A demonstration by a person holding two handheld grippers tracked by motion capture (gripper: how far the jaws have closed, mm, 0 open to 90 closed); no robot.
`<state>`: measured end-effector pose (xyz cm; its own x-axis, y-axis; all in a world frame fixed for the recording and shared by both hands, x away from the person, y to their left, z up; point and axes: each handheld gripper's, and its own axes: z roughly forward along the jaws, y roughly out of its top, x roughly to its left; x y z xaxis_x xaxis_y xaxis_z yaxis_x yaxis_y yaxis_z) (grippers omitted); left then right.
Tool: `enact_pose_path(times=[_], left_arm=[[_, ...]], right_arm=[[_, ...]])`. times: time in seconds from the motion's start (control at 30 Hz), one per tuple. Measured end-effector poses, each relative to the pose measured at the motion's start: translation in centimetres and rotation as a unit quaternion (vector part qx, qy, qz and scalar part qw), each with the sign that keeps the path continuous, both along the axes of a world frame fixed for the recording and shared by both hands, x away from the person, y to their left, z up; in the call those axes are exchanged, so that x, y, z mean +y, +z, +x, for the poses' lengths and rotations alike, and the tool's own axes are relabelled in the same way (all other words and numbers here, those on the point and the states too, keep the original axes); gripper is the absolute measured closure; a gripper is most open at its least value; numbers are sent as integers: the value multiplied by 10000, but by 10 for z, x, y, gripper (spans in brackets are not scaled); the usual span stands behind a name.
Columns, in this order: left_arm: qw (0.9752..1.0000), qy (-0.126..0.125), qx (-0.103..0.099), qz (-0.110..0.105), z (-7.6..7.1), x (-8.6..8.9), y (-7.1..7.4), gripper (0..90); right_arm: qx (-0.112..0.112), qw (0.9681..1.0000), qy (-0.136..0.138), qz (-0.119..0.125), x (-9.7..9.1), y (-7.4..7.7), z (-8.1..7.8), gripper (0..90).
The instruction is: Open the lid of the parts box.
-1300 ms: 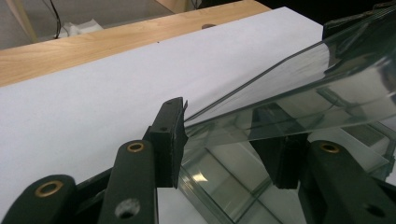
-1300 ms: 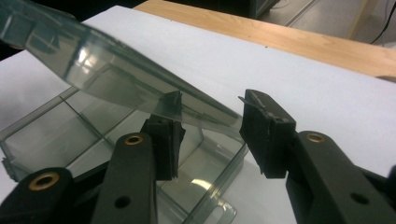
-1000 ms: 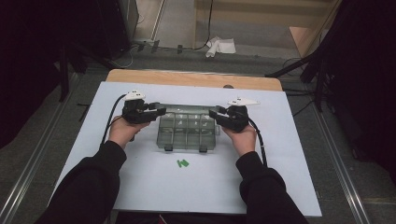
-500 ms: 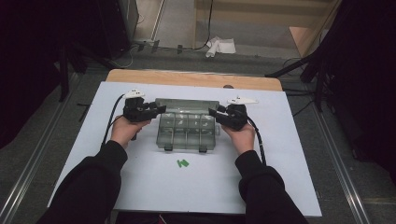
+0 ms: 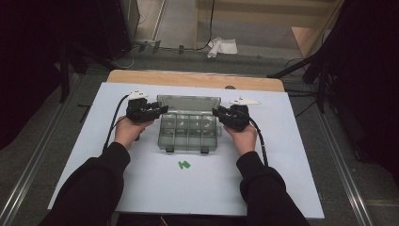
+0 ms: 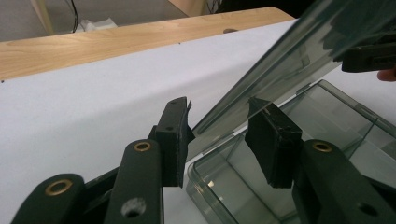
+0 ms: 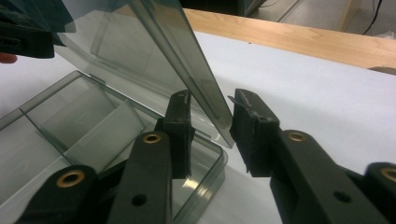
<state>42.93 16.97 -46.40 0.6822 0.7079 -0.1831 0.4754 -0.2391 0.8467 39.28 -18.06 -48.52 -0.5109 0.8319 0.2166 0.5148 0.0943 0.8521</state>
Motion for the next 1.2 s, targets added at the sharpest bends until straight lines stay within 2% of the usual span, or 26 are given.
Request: enact_pose_path(times=[0.33,0.67,0.8,1.03,1.2], left_arm=[[10000,-41,-76,4,2,-3,0,581],[9999,-58,-57,-66,6,-2,-3,581],[9999,-49,-20,-98,9,-2,-5,582],[9999,0,-43,-101,12,-6,-7,582],[9999,46,-93,-103,14,-7,-9,582]], right_arm=[[69,10000,-44,55,-1,-1,0,708],[14,9996,109,267,2,-15,10,555],[81,9995,159,248,3,-17,15,576],[80,9997,77,226,3,-19,16,629],[116,9997,40,205,3,-19,16,635]])
